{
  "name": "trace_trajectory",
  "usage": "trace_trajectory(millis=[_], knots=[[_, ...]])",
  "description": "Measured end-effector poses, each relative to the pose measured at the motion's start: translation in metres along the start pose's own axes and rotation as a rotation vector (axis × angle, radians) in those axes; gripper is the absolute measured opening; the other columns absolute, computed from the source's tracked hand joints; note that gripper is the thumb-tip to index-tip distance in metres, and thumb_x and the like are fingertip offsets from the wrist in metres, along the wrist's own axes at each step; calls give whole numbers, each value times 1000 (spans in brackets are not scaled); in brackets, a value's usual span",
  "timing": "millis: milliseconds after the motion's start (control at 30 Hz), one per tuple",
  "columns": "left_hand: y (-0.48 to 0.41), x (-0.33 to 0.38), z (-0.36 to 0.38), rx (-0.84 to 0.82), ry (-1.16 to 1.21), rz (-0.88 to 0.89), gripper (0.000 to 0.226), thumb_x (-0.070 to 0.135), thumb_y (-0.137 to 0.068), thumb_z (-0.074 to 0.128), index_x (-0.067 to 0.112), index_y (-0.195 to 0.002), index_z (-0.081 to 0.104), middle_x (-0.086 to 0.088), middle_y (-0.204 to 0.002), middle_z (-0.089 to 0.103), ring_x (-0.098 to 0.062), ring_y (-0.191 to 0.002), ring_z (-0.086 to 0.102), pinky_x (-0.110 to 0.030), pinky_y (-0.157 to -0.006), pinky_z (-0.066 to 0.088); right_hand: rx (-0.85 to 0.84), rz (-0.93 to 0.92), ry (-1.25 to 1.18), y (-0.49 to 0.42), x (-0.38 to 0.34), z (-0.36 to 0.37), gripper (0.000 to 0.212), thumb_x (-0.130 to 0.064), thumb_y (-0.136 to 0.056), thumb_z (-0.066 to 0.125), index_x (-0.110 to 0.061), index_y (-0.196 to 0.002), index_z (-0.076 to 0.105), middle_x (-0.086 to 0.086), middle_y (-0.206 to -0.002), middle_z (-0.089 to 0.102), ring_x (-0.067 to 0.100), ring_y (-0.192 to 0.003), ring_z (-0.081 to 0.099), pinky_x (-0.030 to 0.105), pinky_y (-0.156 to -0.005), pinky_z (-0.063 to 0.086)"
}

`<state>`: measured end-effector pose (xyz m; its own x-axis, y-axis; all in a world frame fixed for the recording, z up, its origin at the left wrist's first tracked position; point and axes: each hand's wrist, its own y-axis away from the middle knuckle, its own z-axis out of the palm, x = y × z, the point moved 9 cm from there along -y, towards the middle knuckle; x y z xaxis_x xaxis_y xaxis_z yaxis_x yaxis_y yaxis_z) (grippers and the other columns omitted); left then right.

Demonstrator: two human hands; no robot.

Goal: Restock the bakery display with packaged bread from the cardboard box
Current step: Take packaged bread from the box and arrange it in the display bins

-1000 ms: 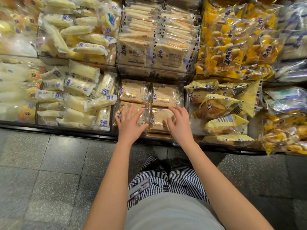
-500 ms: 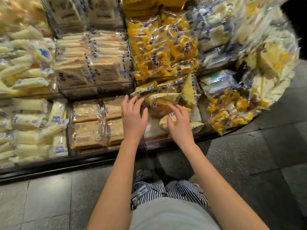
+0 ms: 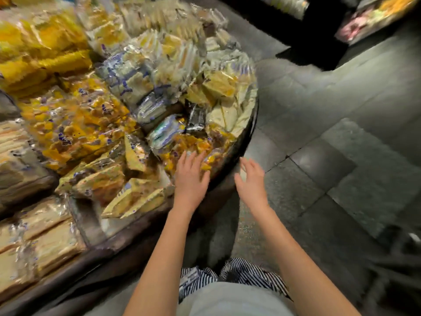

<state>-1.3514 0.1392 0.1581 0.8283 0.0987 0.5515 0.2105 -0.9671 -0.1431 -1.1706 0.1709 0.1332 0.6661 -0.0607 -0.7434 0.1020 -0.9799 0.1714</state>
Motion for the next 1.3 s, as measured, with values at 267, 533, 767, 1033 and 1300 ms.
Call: trace_trajectory(millis=[267,533,767,1033,1300], knots=[[-27,164,103,-191,28,311,48,20,-93,60,13,-140,53,-16,-148,46,-38,-143,27,-44,-120,17,253,268,-74,16,131,-135,49,-13,-99,51,-12,-147,40,14,-152,35,26,-143,22,36,-119,15],[-29,310,212,-485,95,592,46,15,-93,63,19,-138,56,-4,-151,44,-36,-146,21,-47,-119,22,503,495,-135,55,231,-237,52,-17,-98,53,-13,-148,38,16,-153,33,28,-145,20,37,-118,15],[-30,436,288,-622,142,804,47,15,-95,60,19,-141,52,-5,-152,43,-34,-147,19,-47,-120,21,679,651,-148,75,306,-318,52,-22,-101,50,-18,-150,35,9,-157,28,23,-148,15,37,-118,19],[-44,568,379,-755,153,933,47,24,-100,54,27,-146,44,4,-156,36,-26,-150,10,-43,-122,16,829,802,-205,66,389,-417,52,-24,-102,51,-20,-151,34,8,-156,29,24,-146,19,41,-116,26],[-2,666,453,-910,97,1125,47,22,-100,53,23,-146,44,0,-156,37,-29,-149,12,-46,-121,17,997,1002,-331,111,452,-457,52,-22,-101,52,-21,-150,35,9,-154,30,27,-144,27,42,-116,30]])
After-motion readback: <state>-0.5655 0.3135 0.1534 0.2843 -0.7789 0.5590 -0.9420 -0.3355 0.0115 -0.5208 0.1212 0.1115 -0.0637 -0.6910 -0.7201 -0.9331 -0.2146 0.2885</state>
